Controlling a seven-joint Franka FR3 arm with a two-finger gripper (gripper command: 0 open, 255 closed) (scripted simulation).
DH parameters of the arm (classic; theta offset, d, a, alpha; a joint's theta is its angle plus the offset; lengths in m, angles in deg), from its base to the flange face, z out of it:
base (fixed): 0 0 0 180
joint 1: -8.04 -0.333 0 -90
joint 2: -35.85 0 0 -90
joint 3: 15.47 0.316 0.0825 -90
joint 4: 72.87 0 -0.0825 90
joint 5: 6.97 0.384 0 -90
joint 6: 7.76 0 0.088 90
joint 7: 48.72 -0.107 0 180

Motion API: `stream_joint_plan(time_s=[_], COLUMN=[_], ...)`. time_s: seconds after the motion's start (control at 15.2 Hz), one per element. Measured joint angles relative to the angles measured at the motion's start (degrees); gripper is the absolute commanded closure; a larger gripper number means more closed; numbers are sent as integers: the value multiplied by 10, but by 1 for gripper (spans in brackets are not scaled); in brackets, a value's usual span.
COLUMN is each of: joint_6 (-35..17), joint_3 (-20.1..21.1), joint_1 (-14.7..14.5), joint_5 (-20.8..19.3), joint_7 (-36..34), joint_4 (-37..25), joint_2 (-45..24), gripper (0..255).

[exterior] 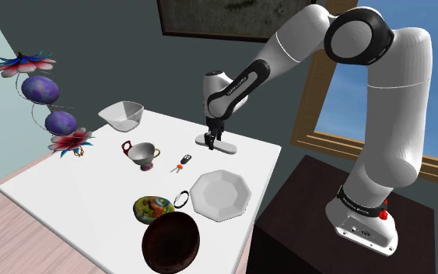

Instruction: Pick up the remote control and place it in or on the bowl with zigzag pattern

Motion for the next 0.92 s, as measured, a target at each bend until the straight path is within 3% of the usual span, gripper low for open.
stream_joint_plan(time_s=[0.92], joint_6=[92], joint_3=[4], joint_1=[2], joint_5=[8], joint_7=[3], joint_4=[-21], joint_2=[71], gripper=[255])
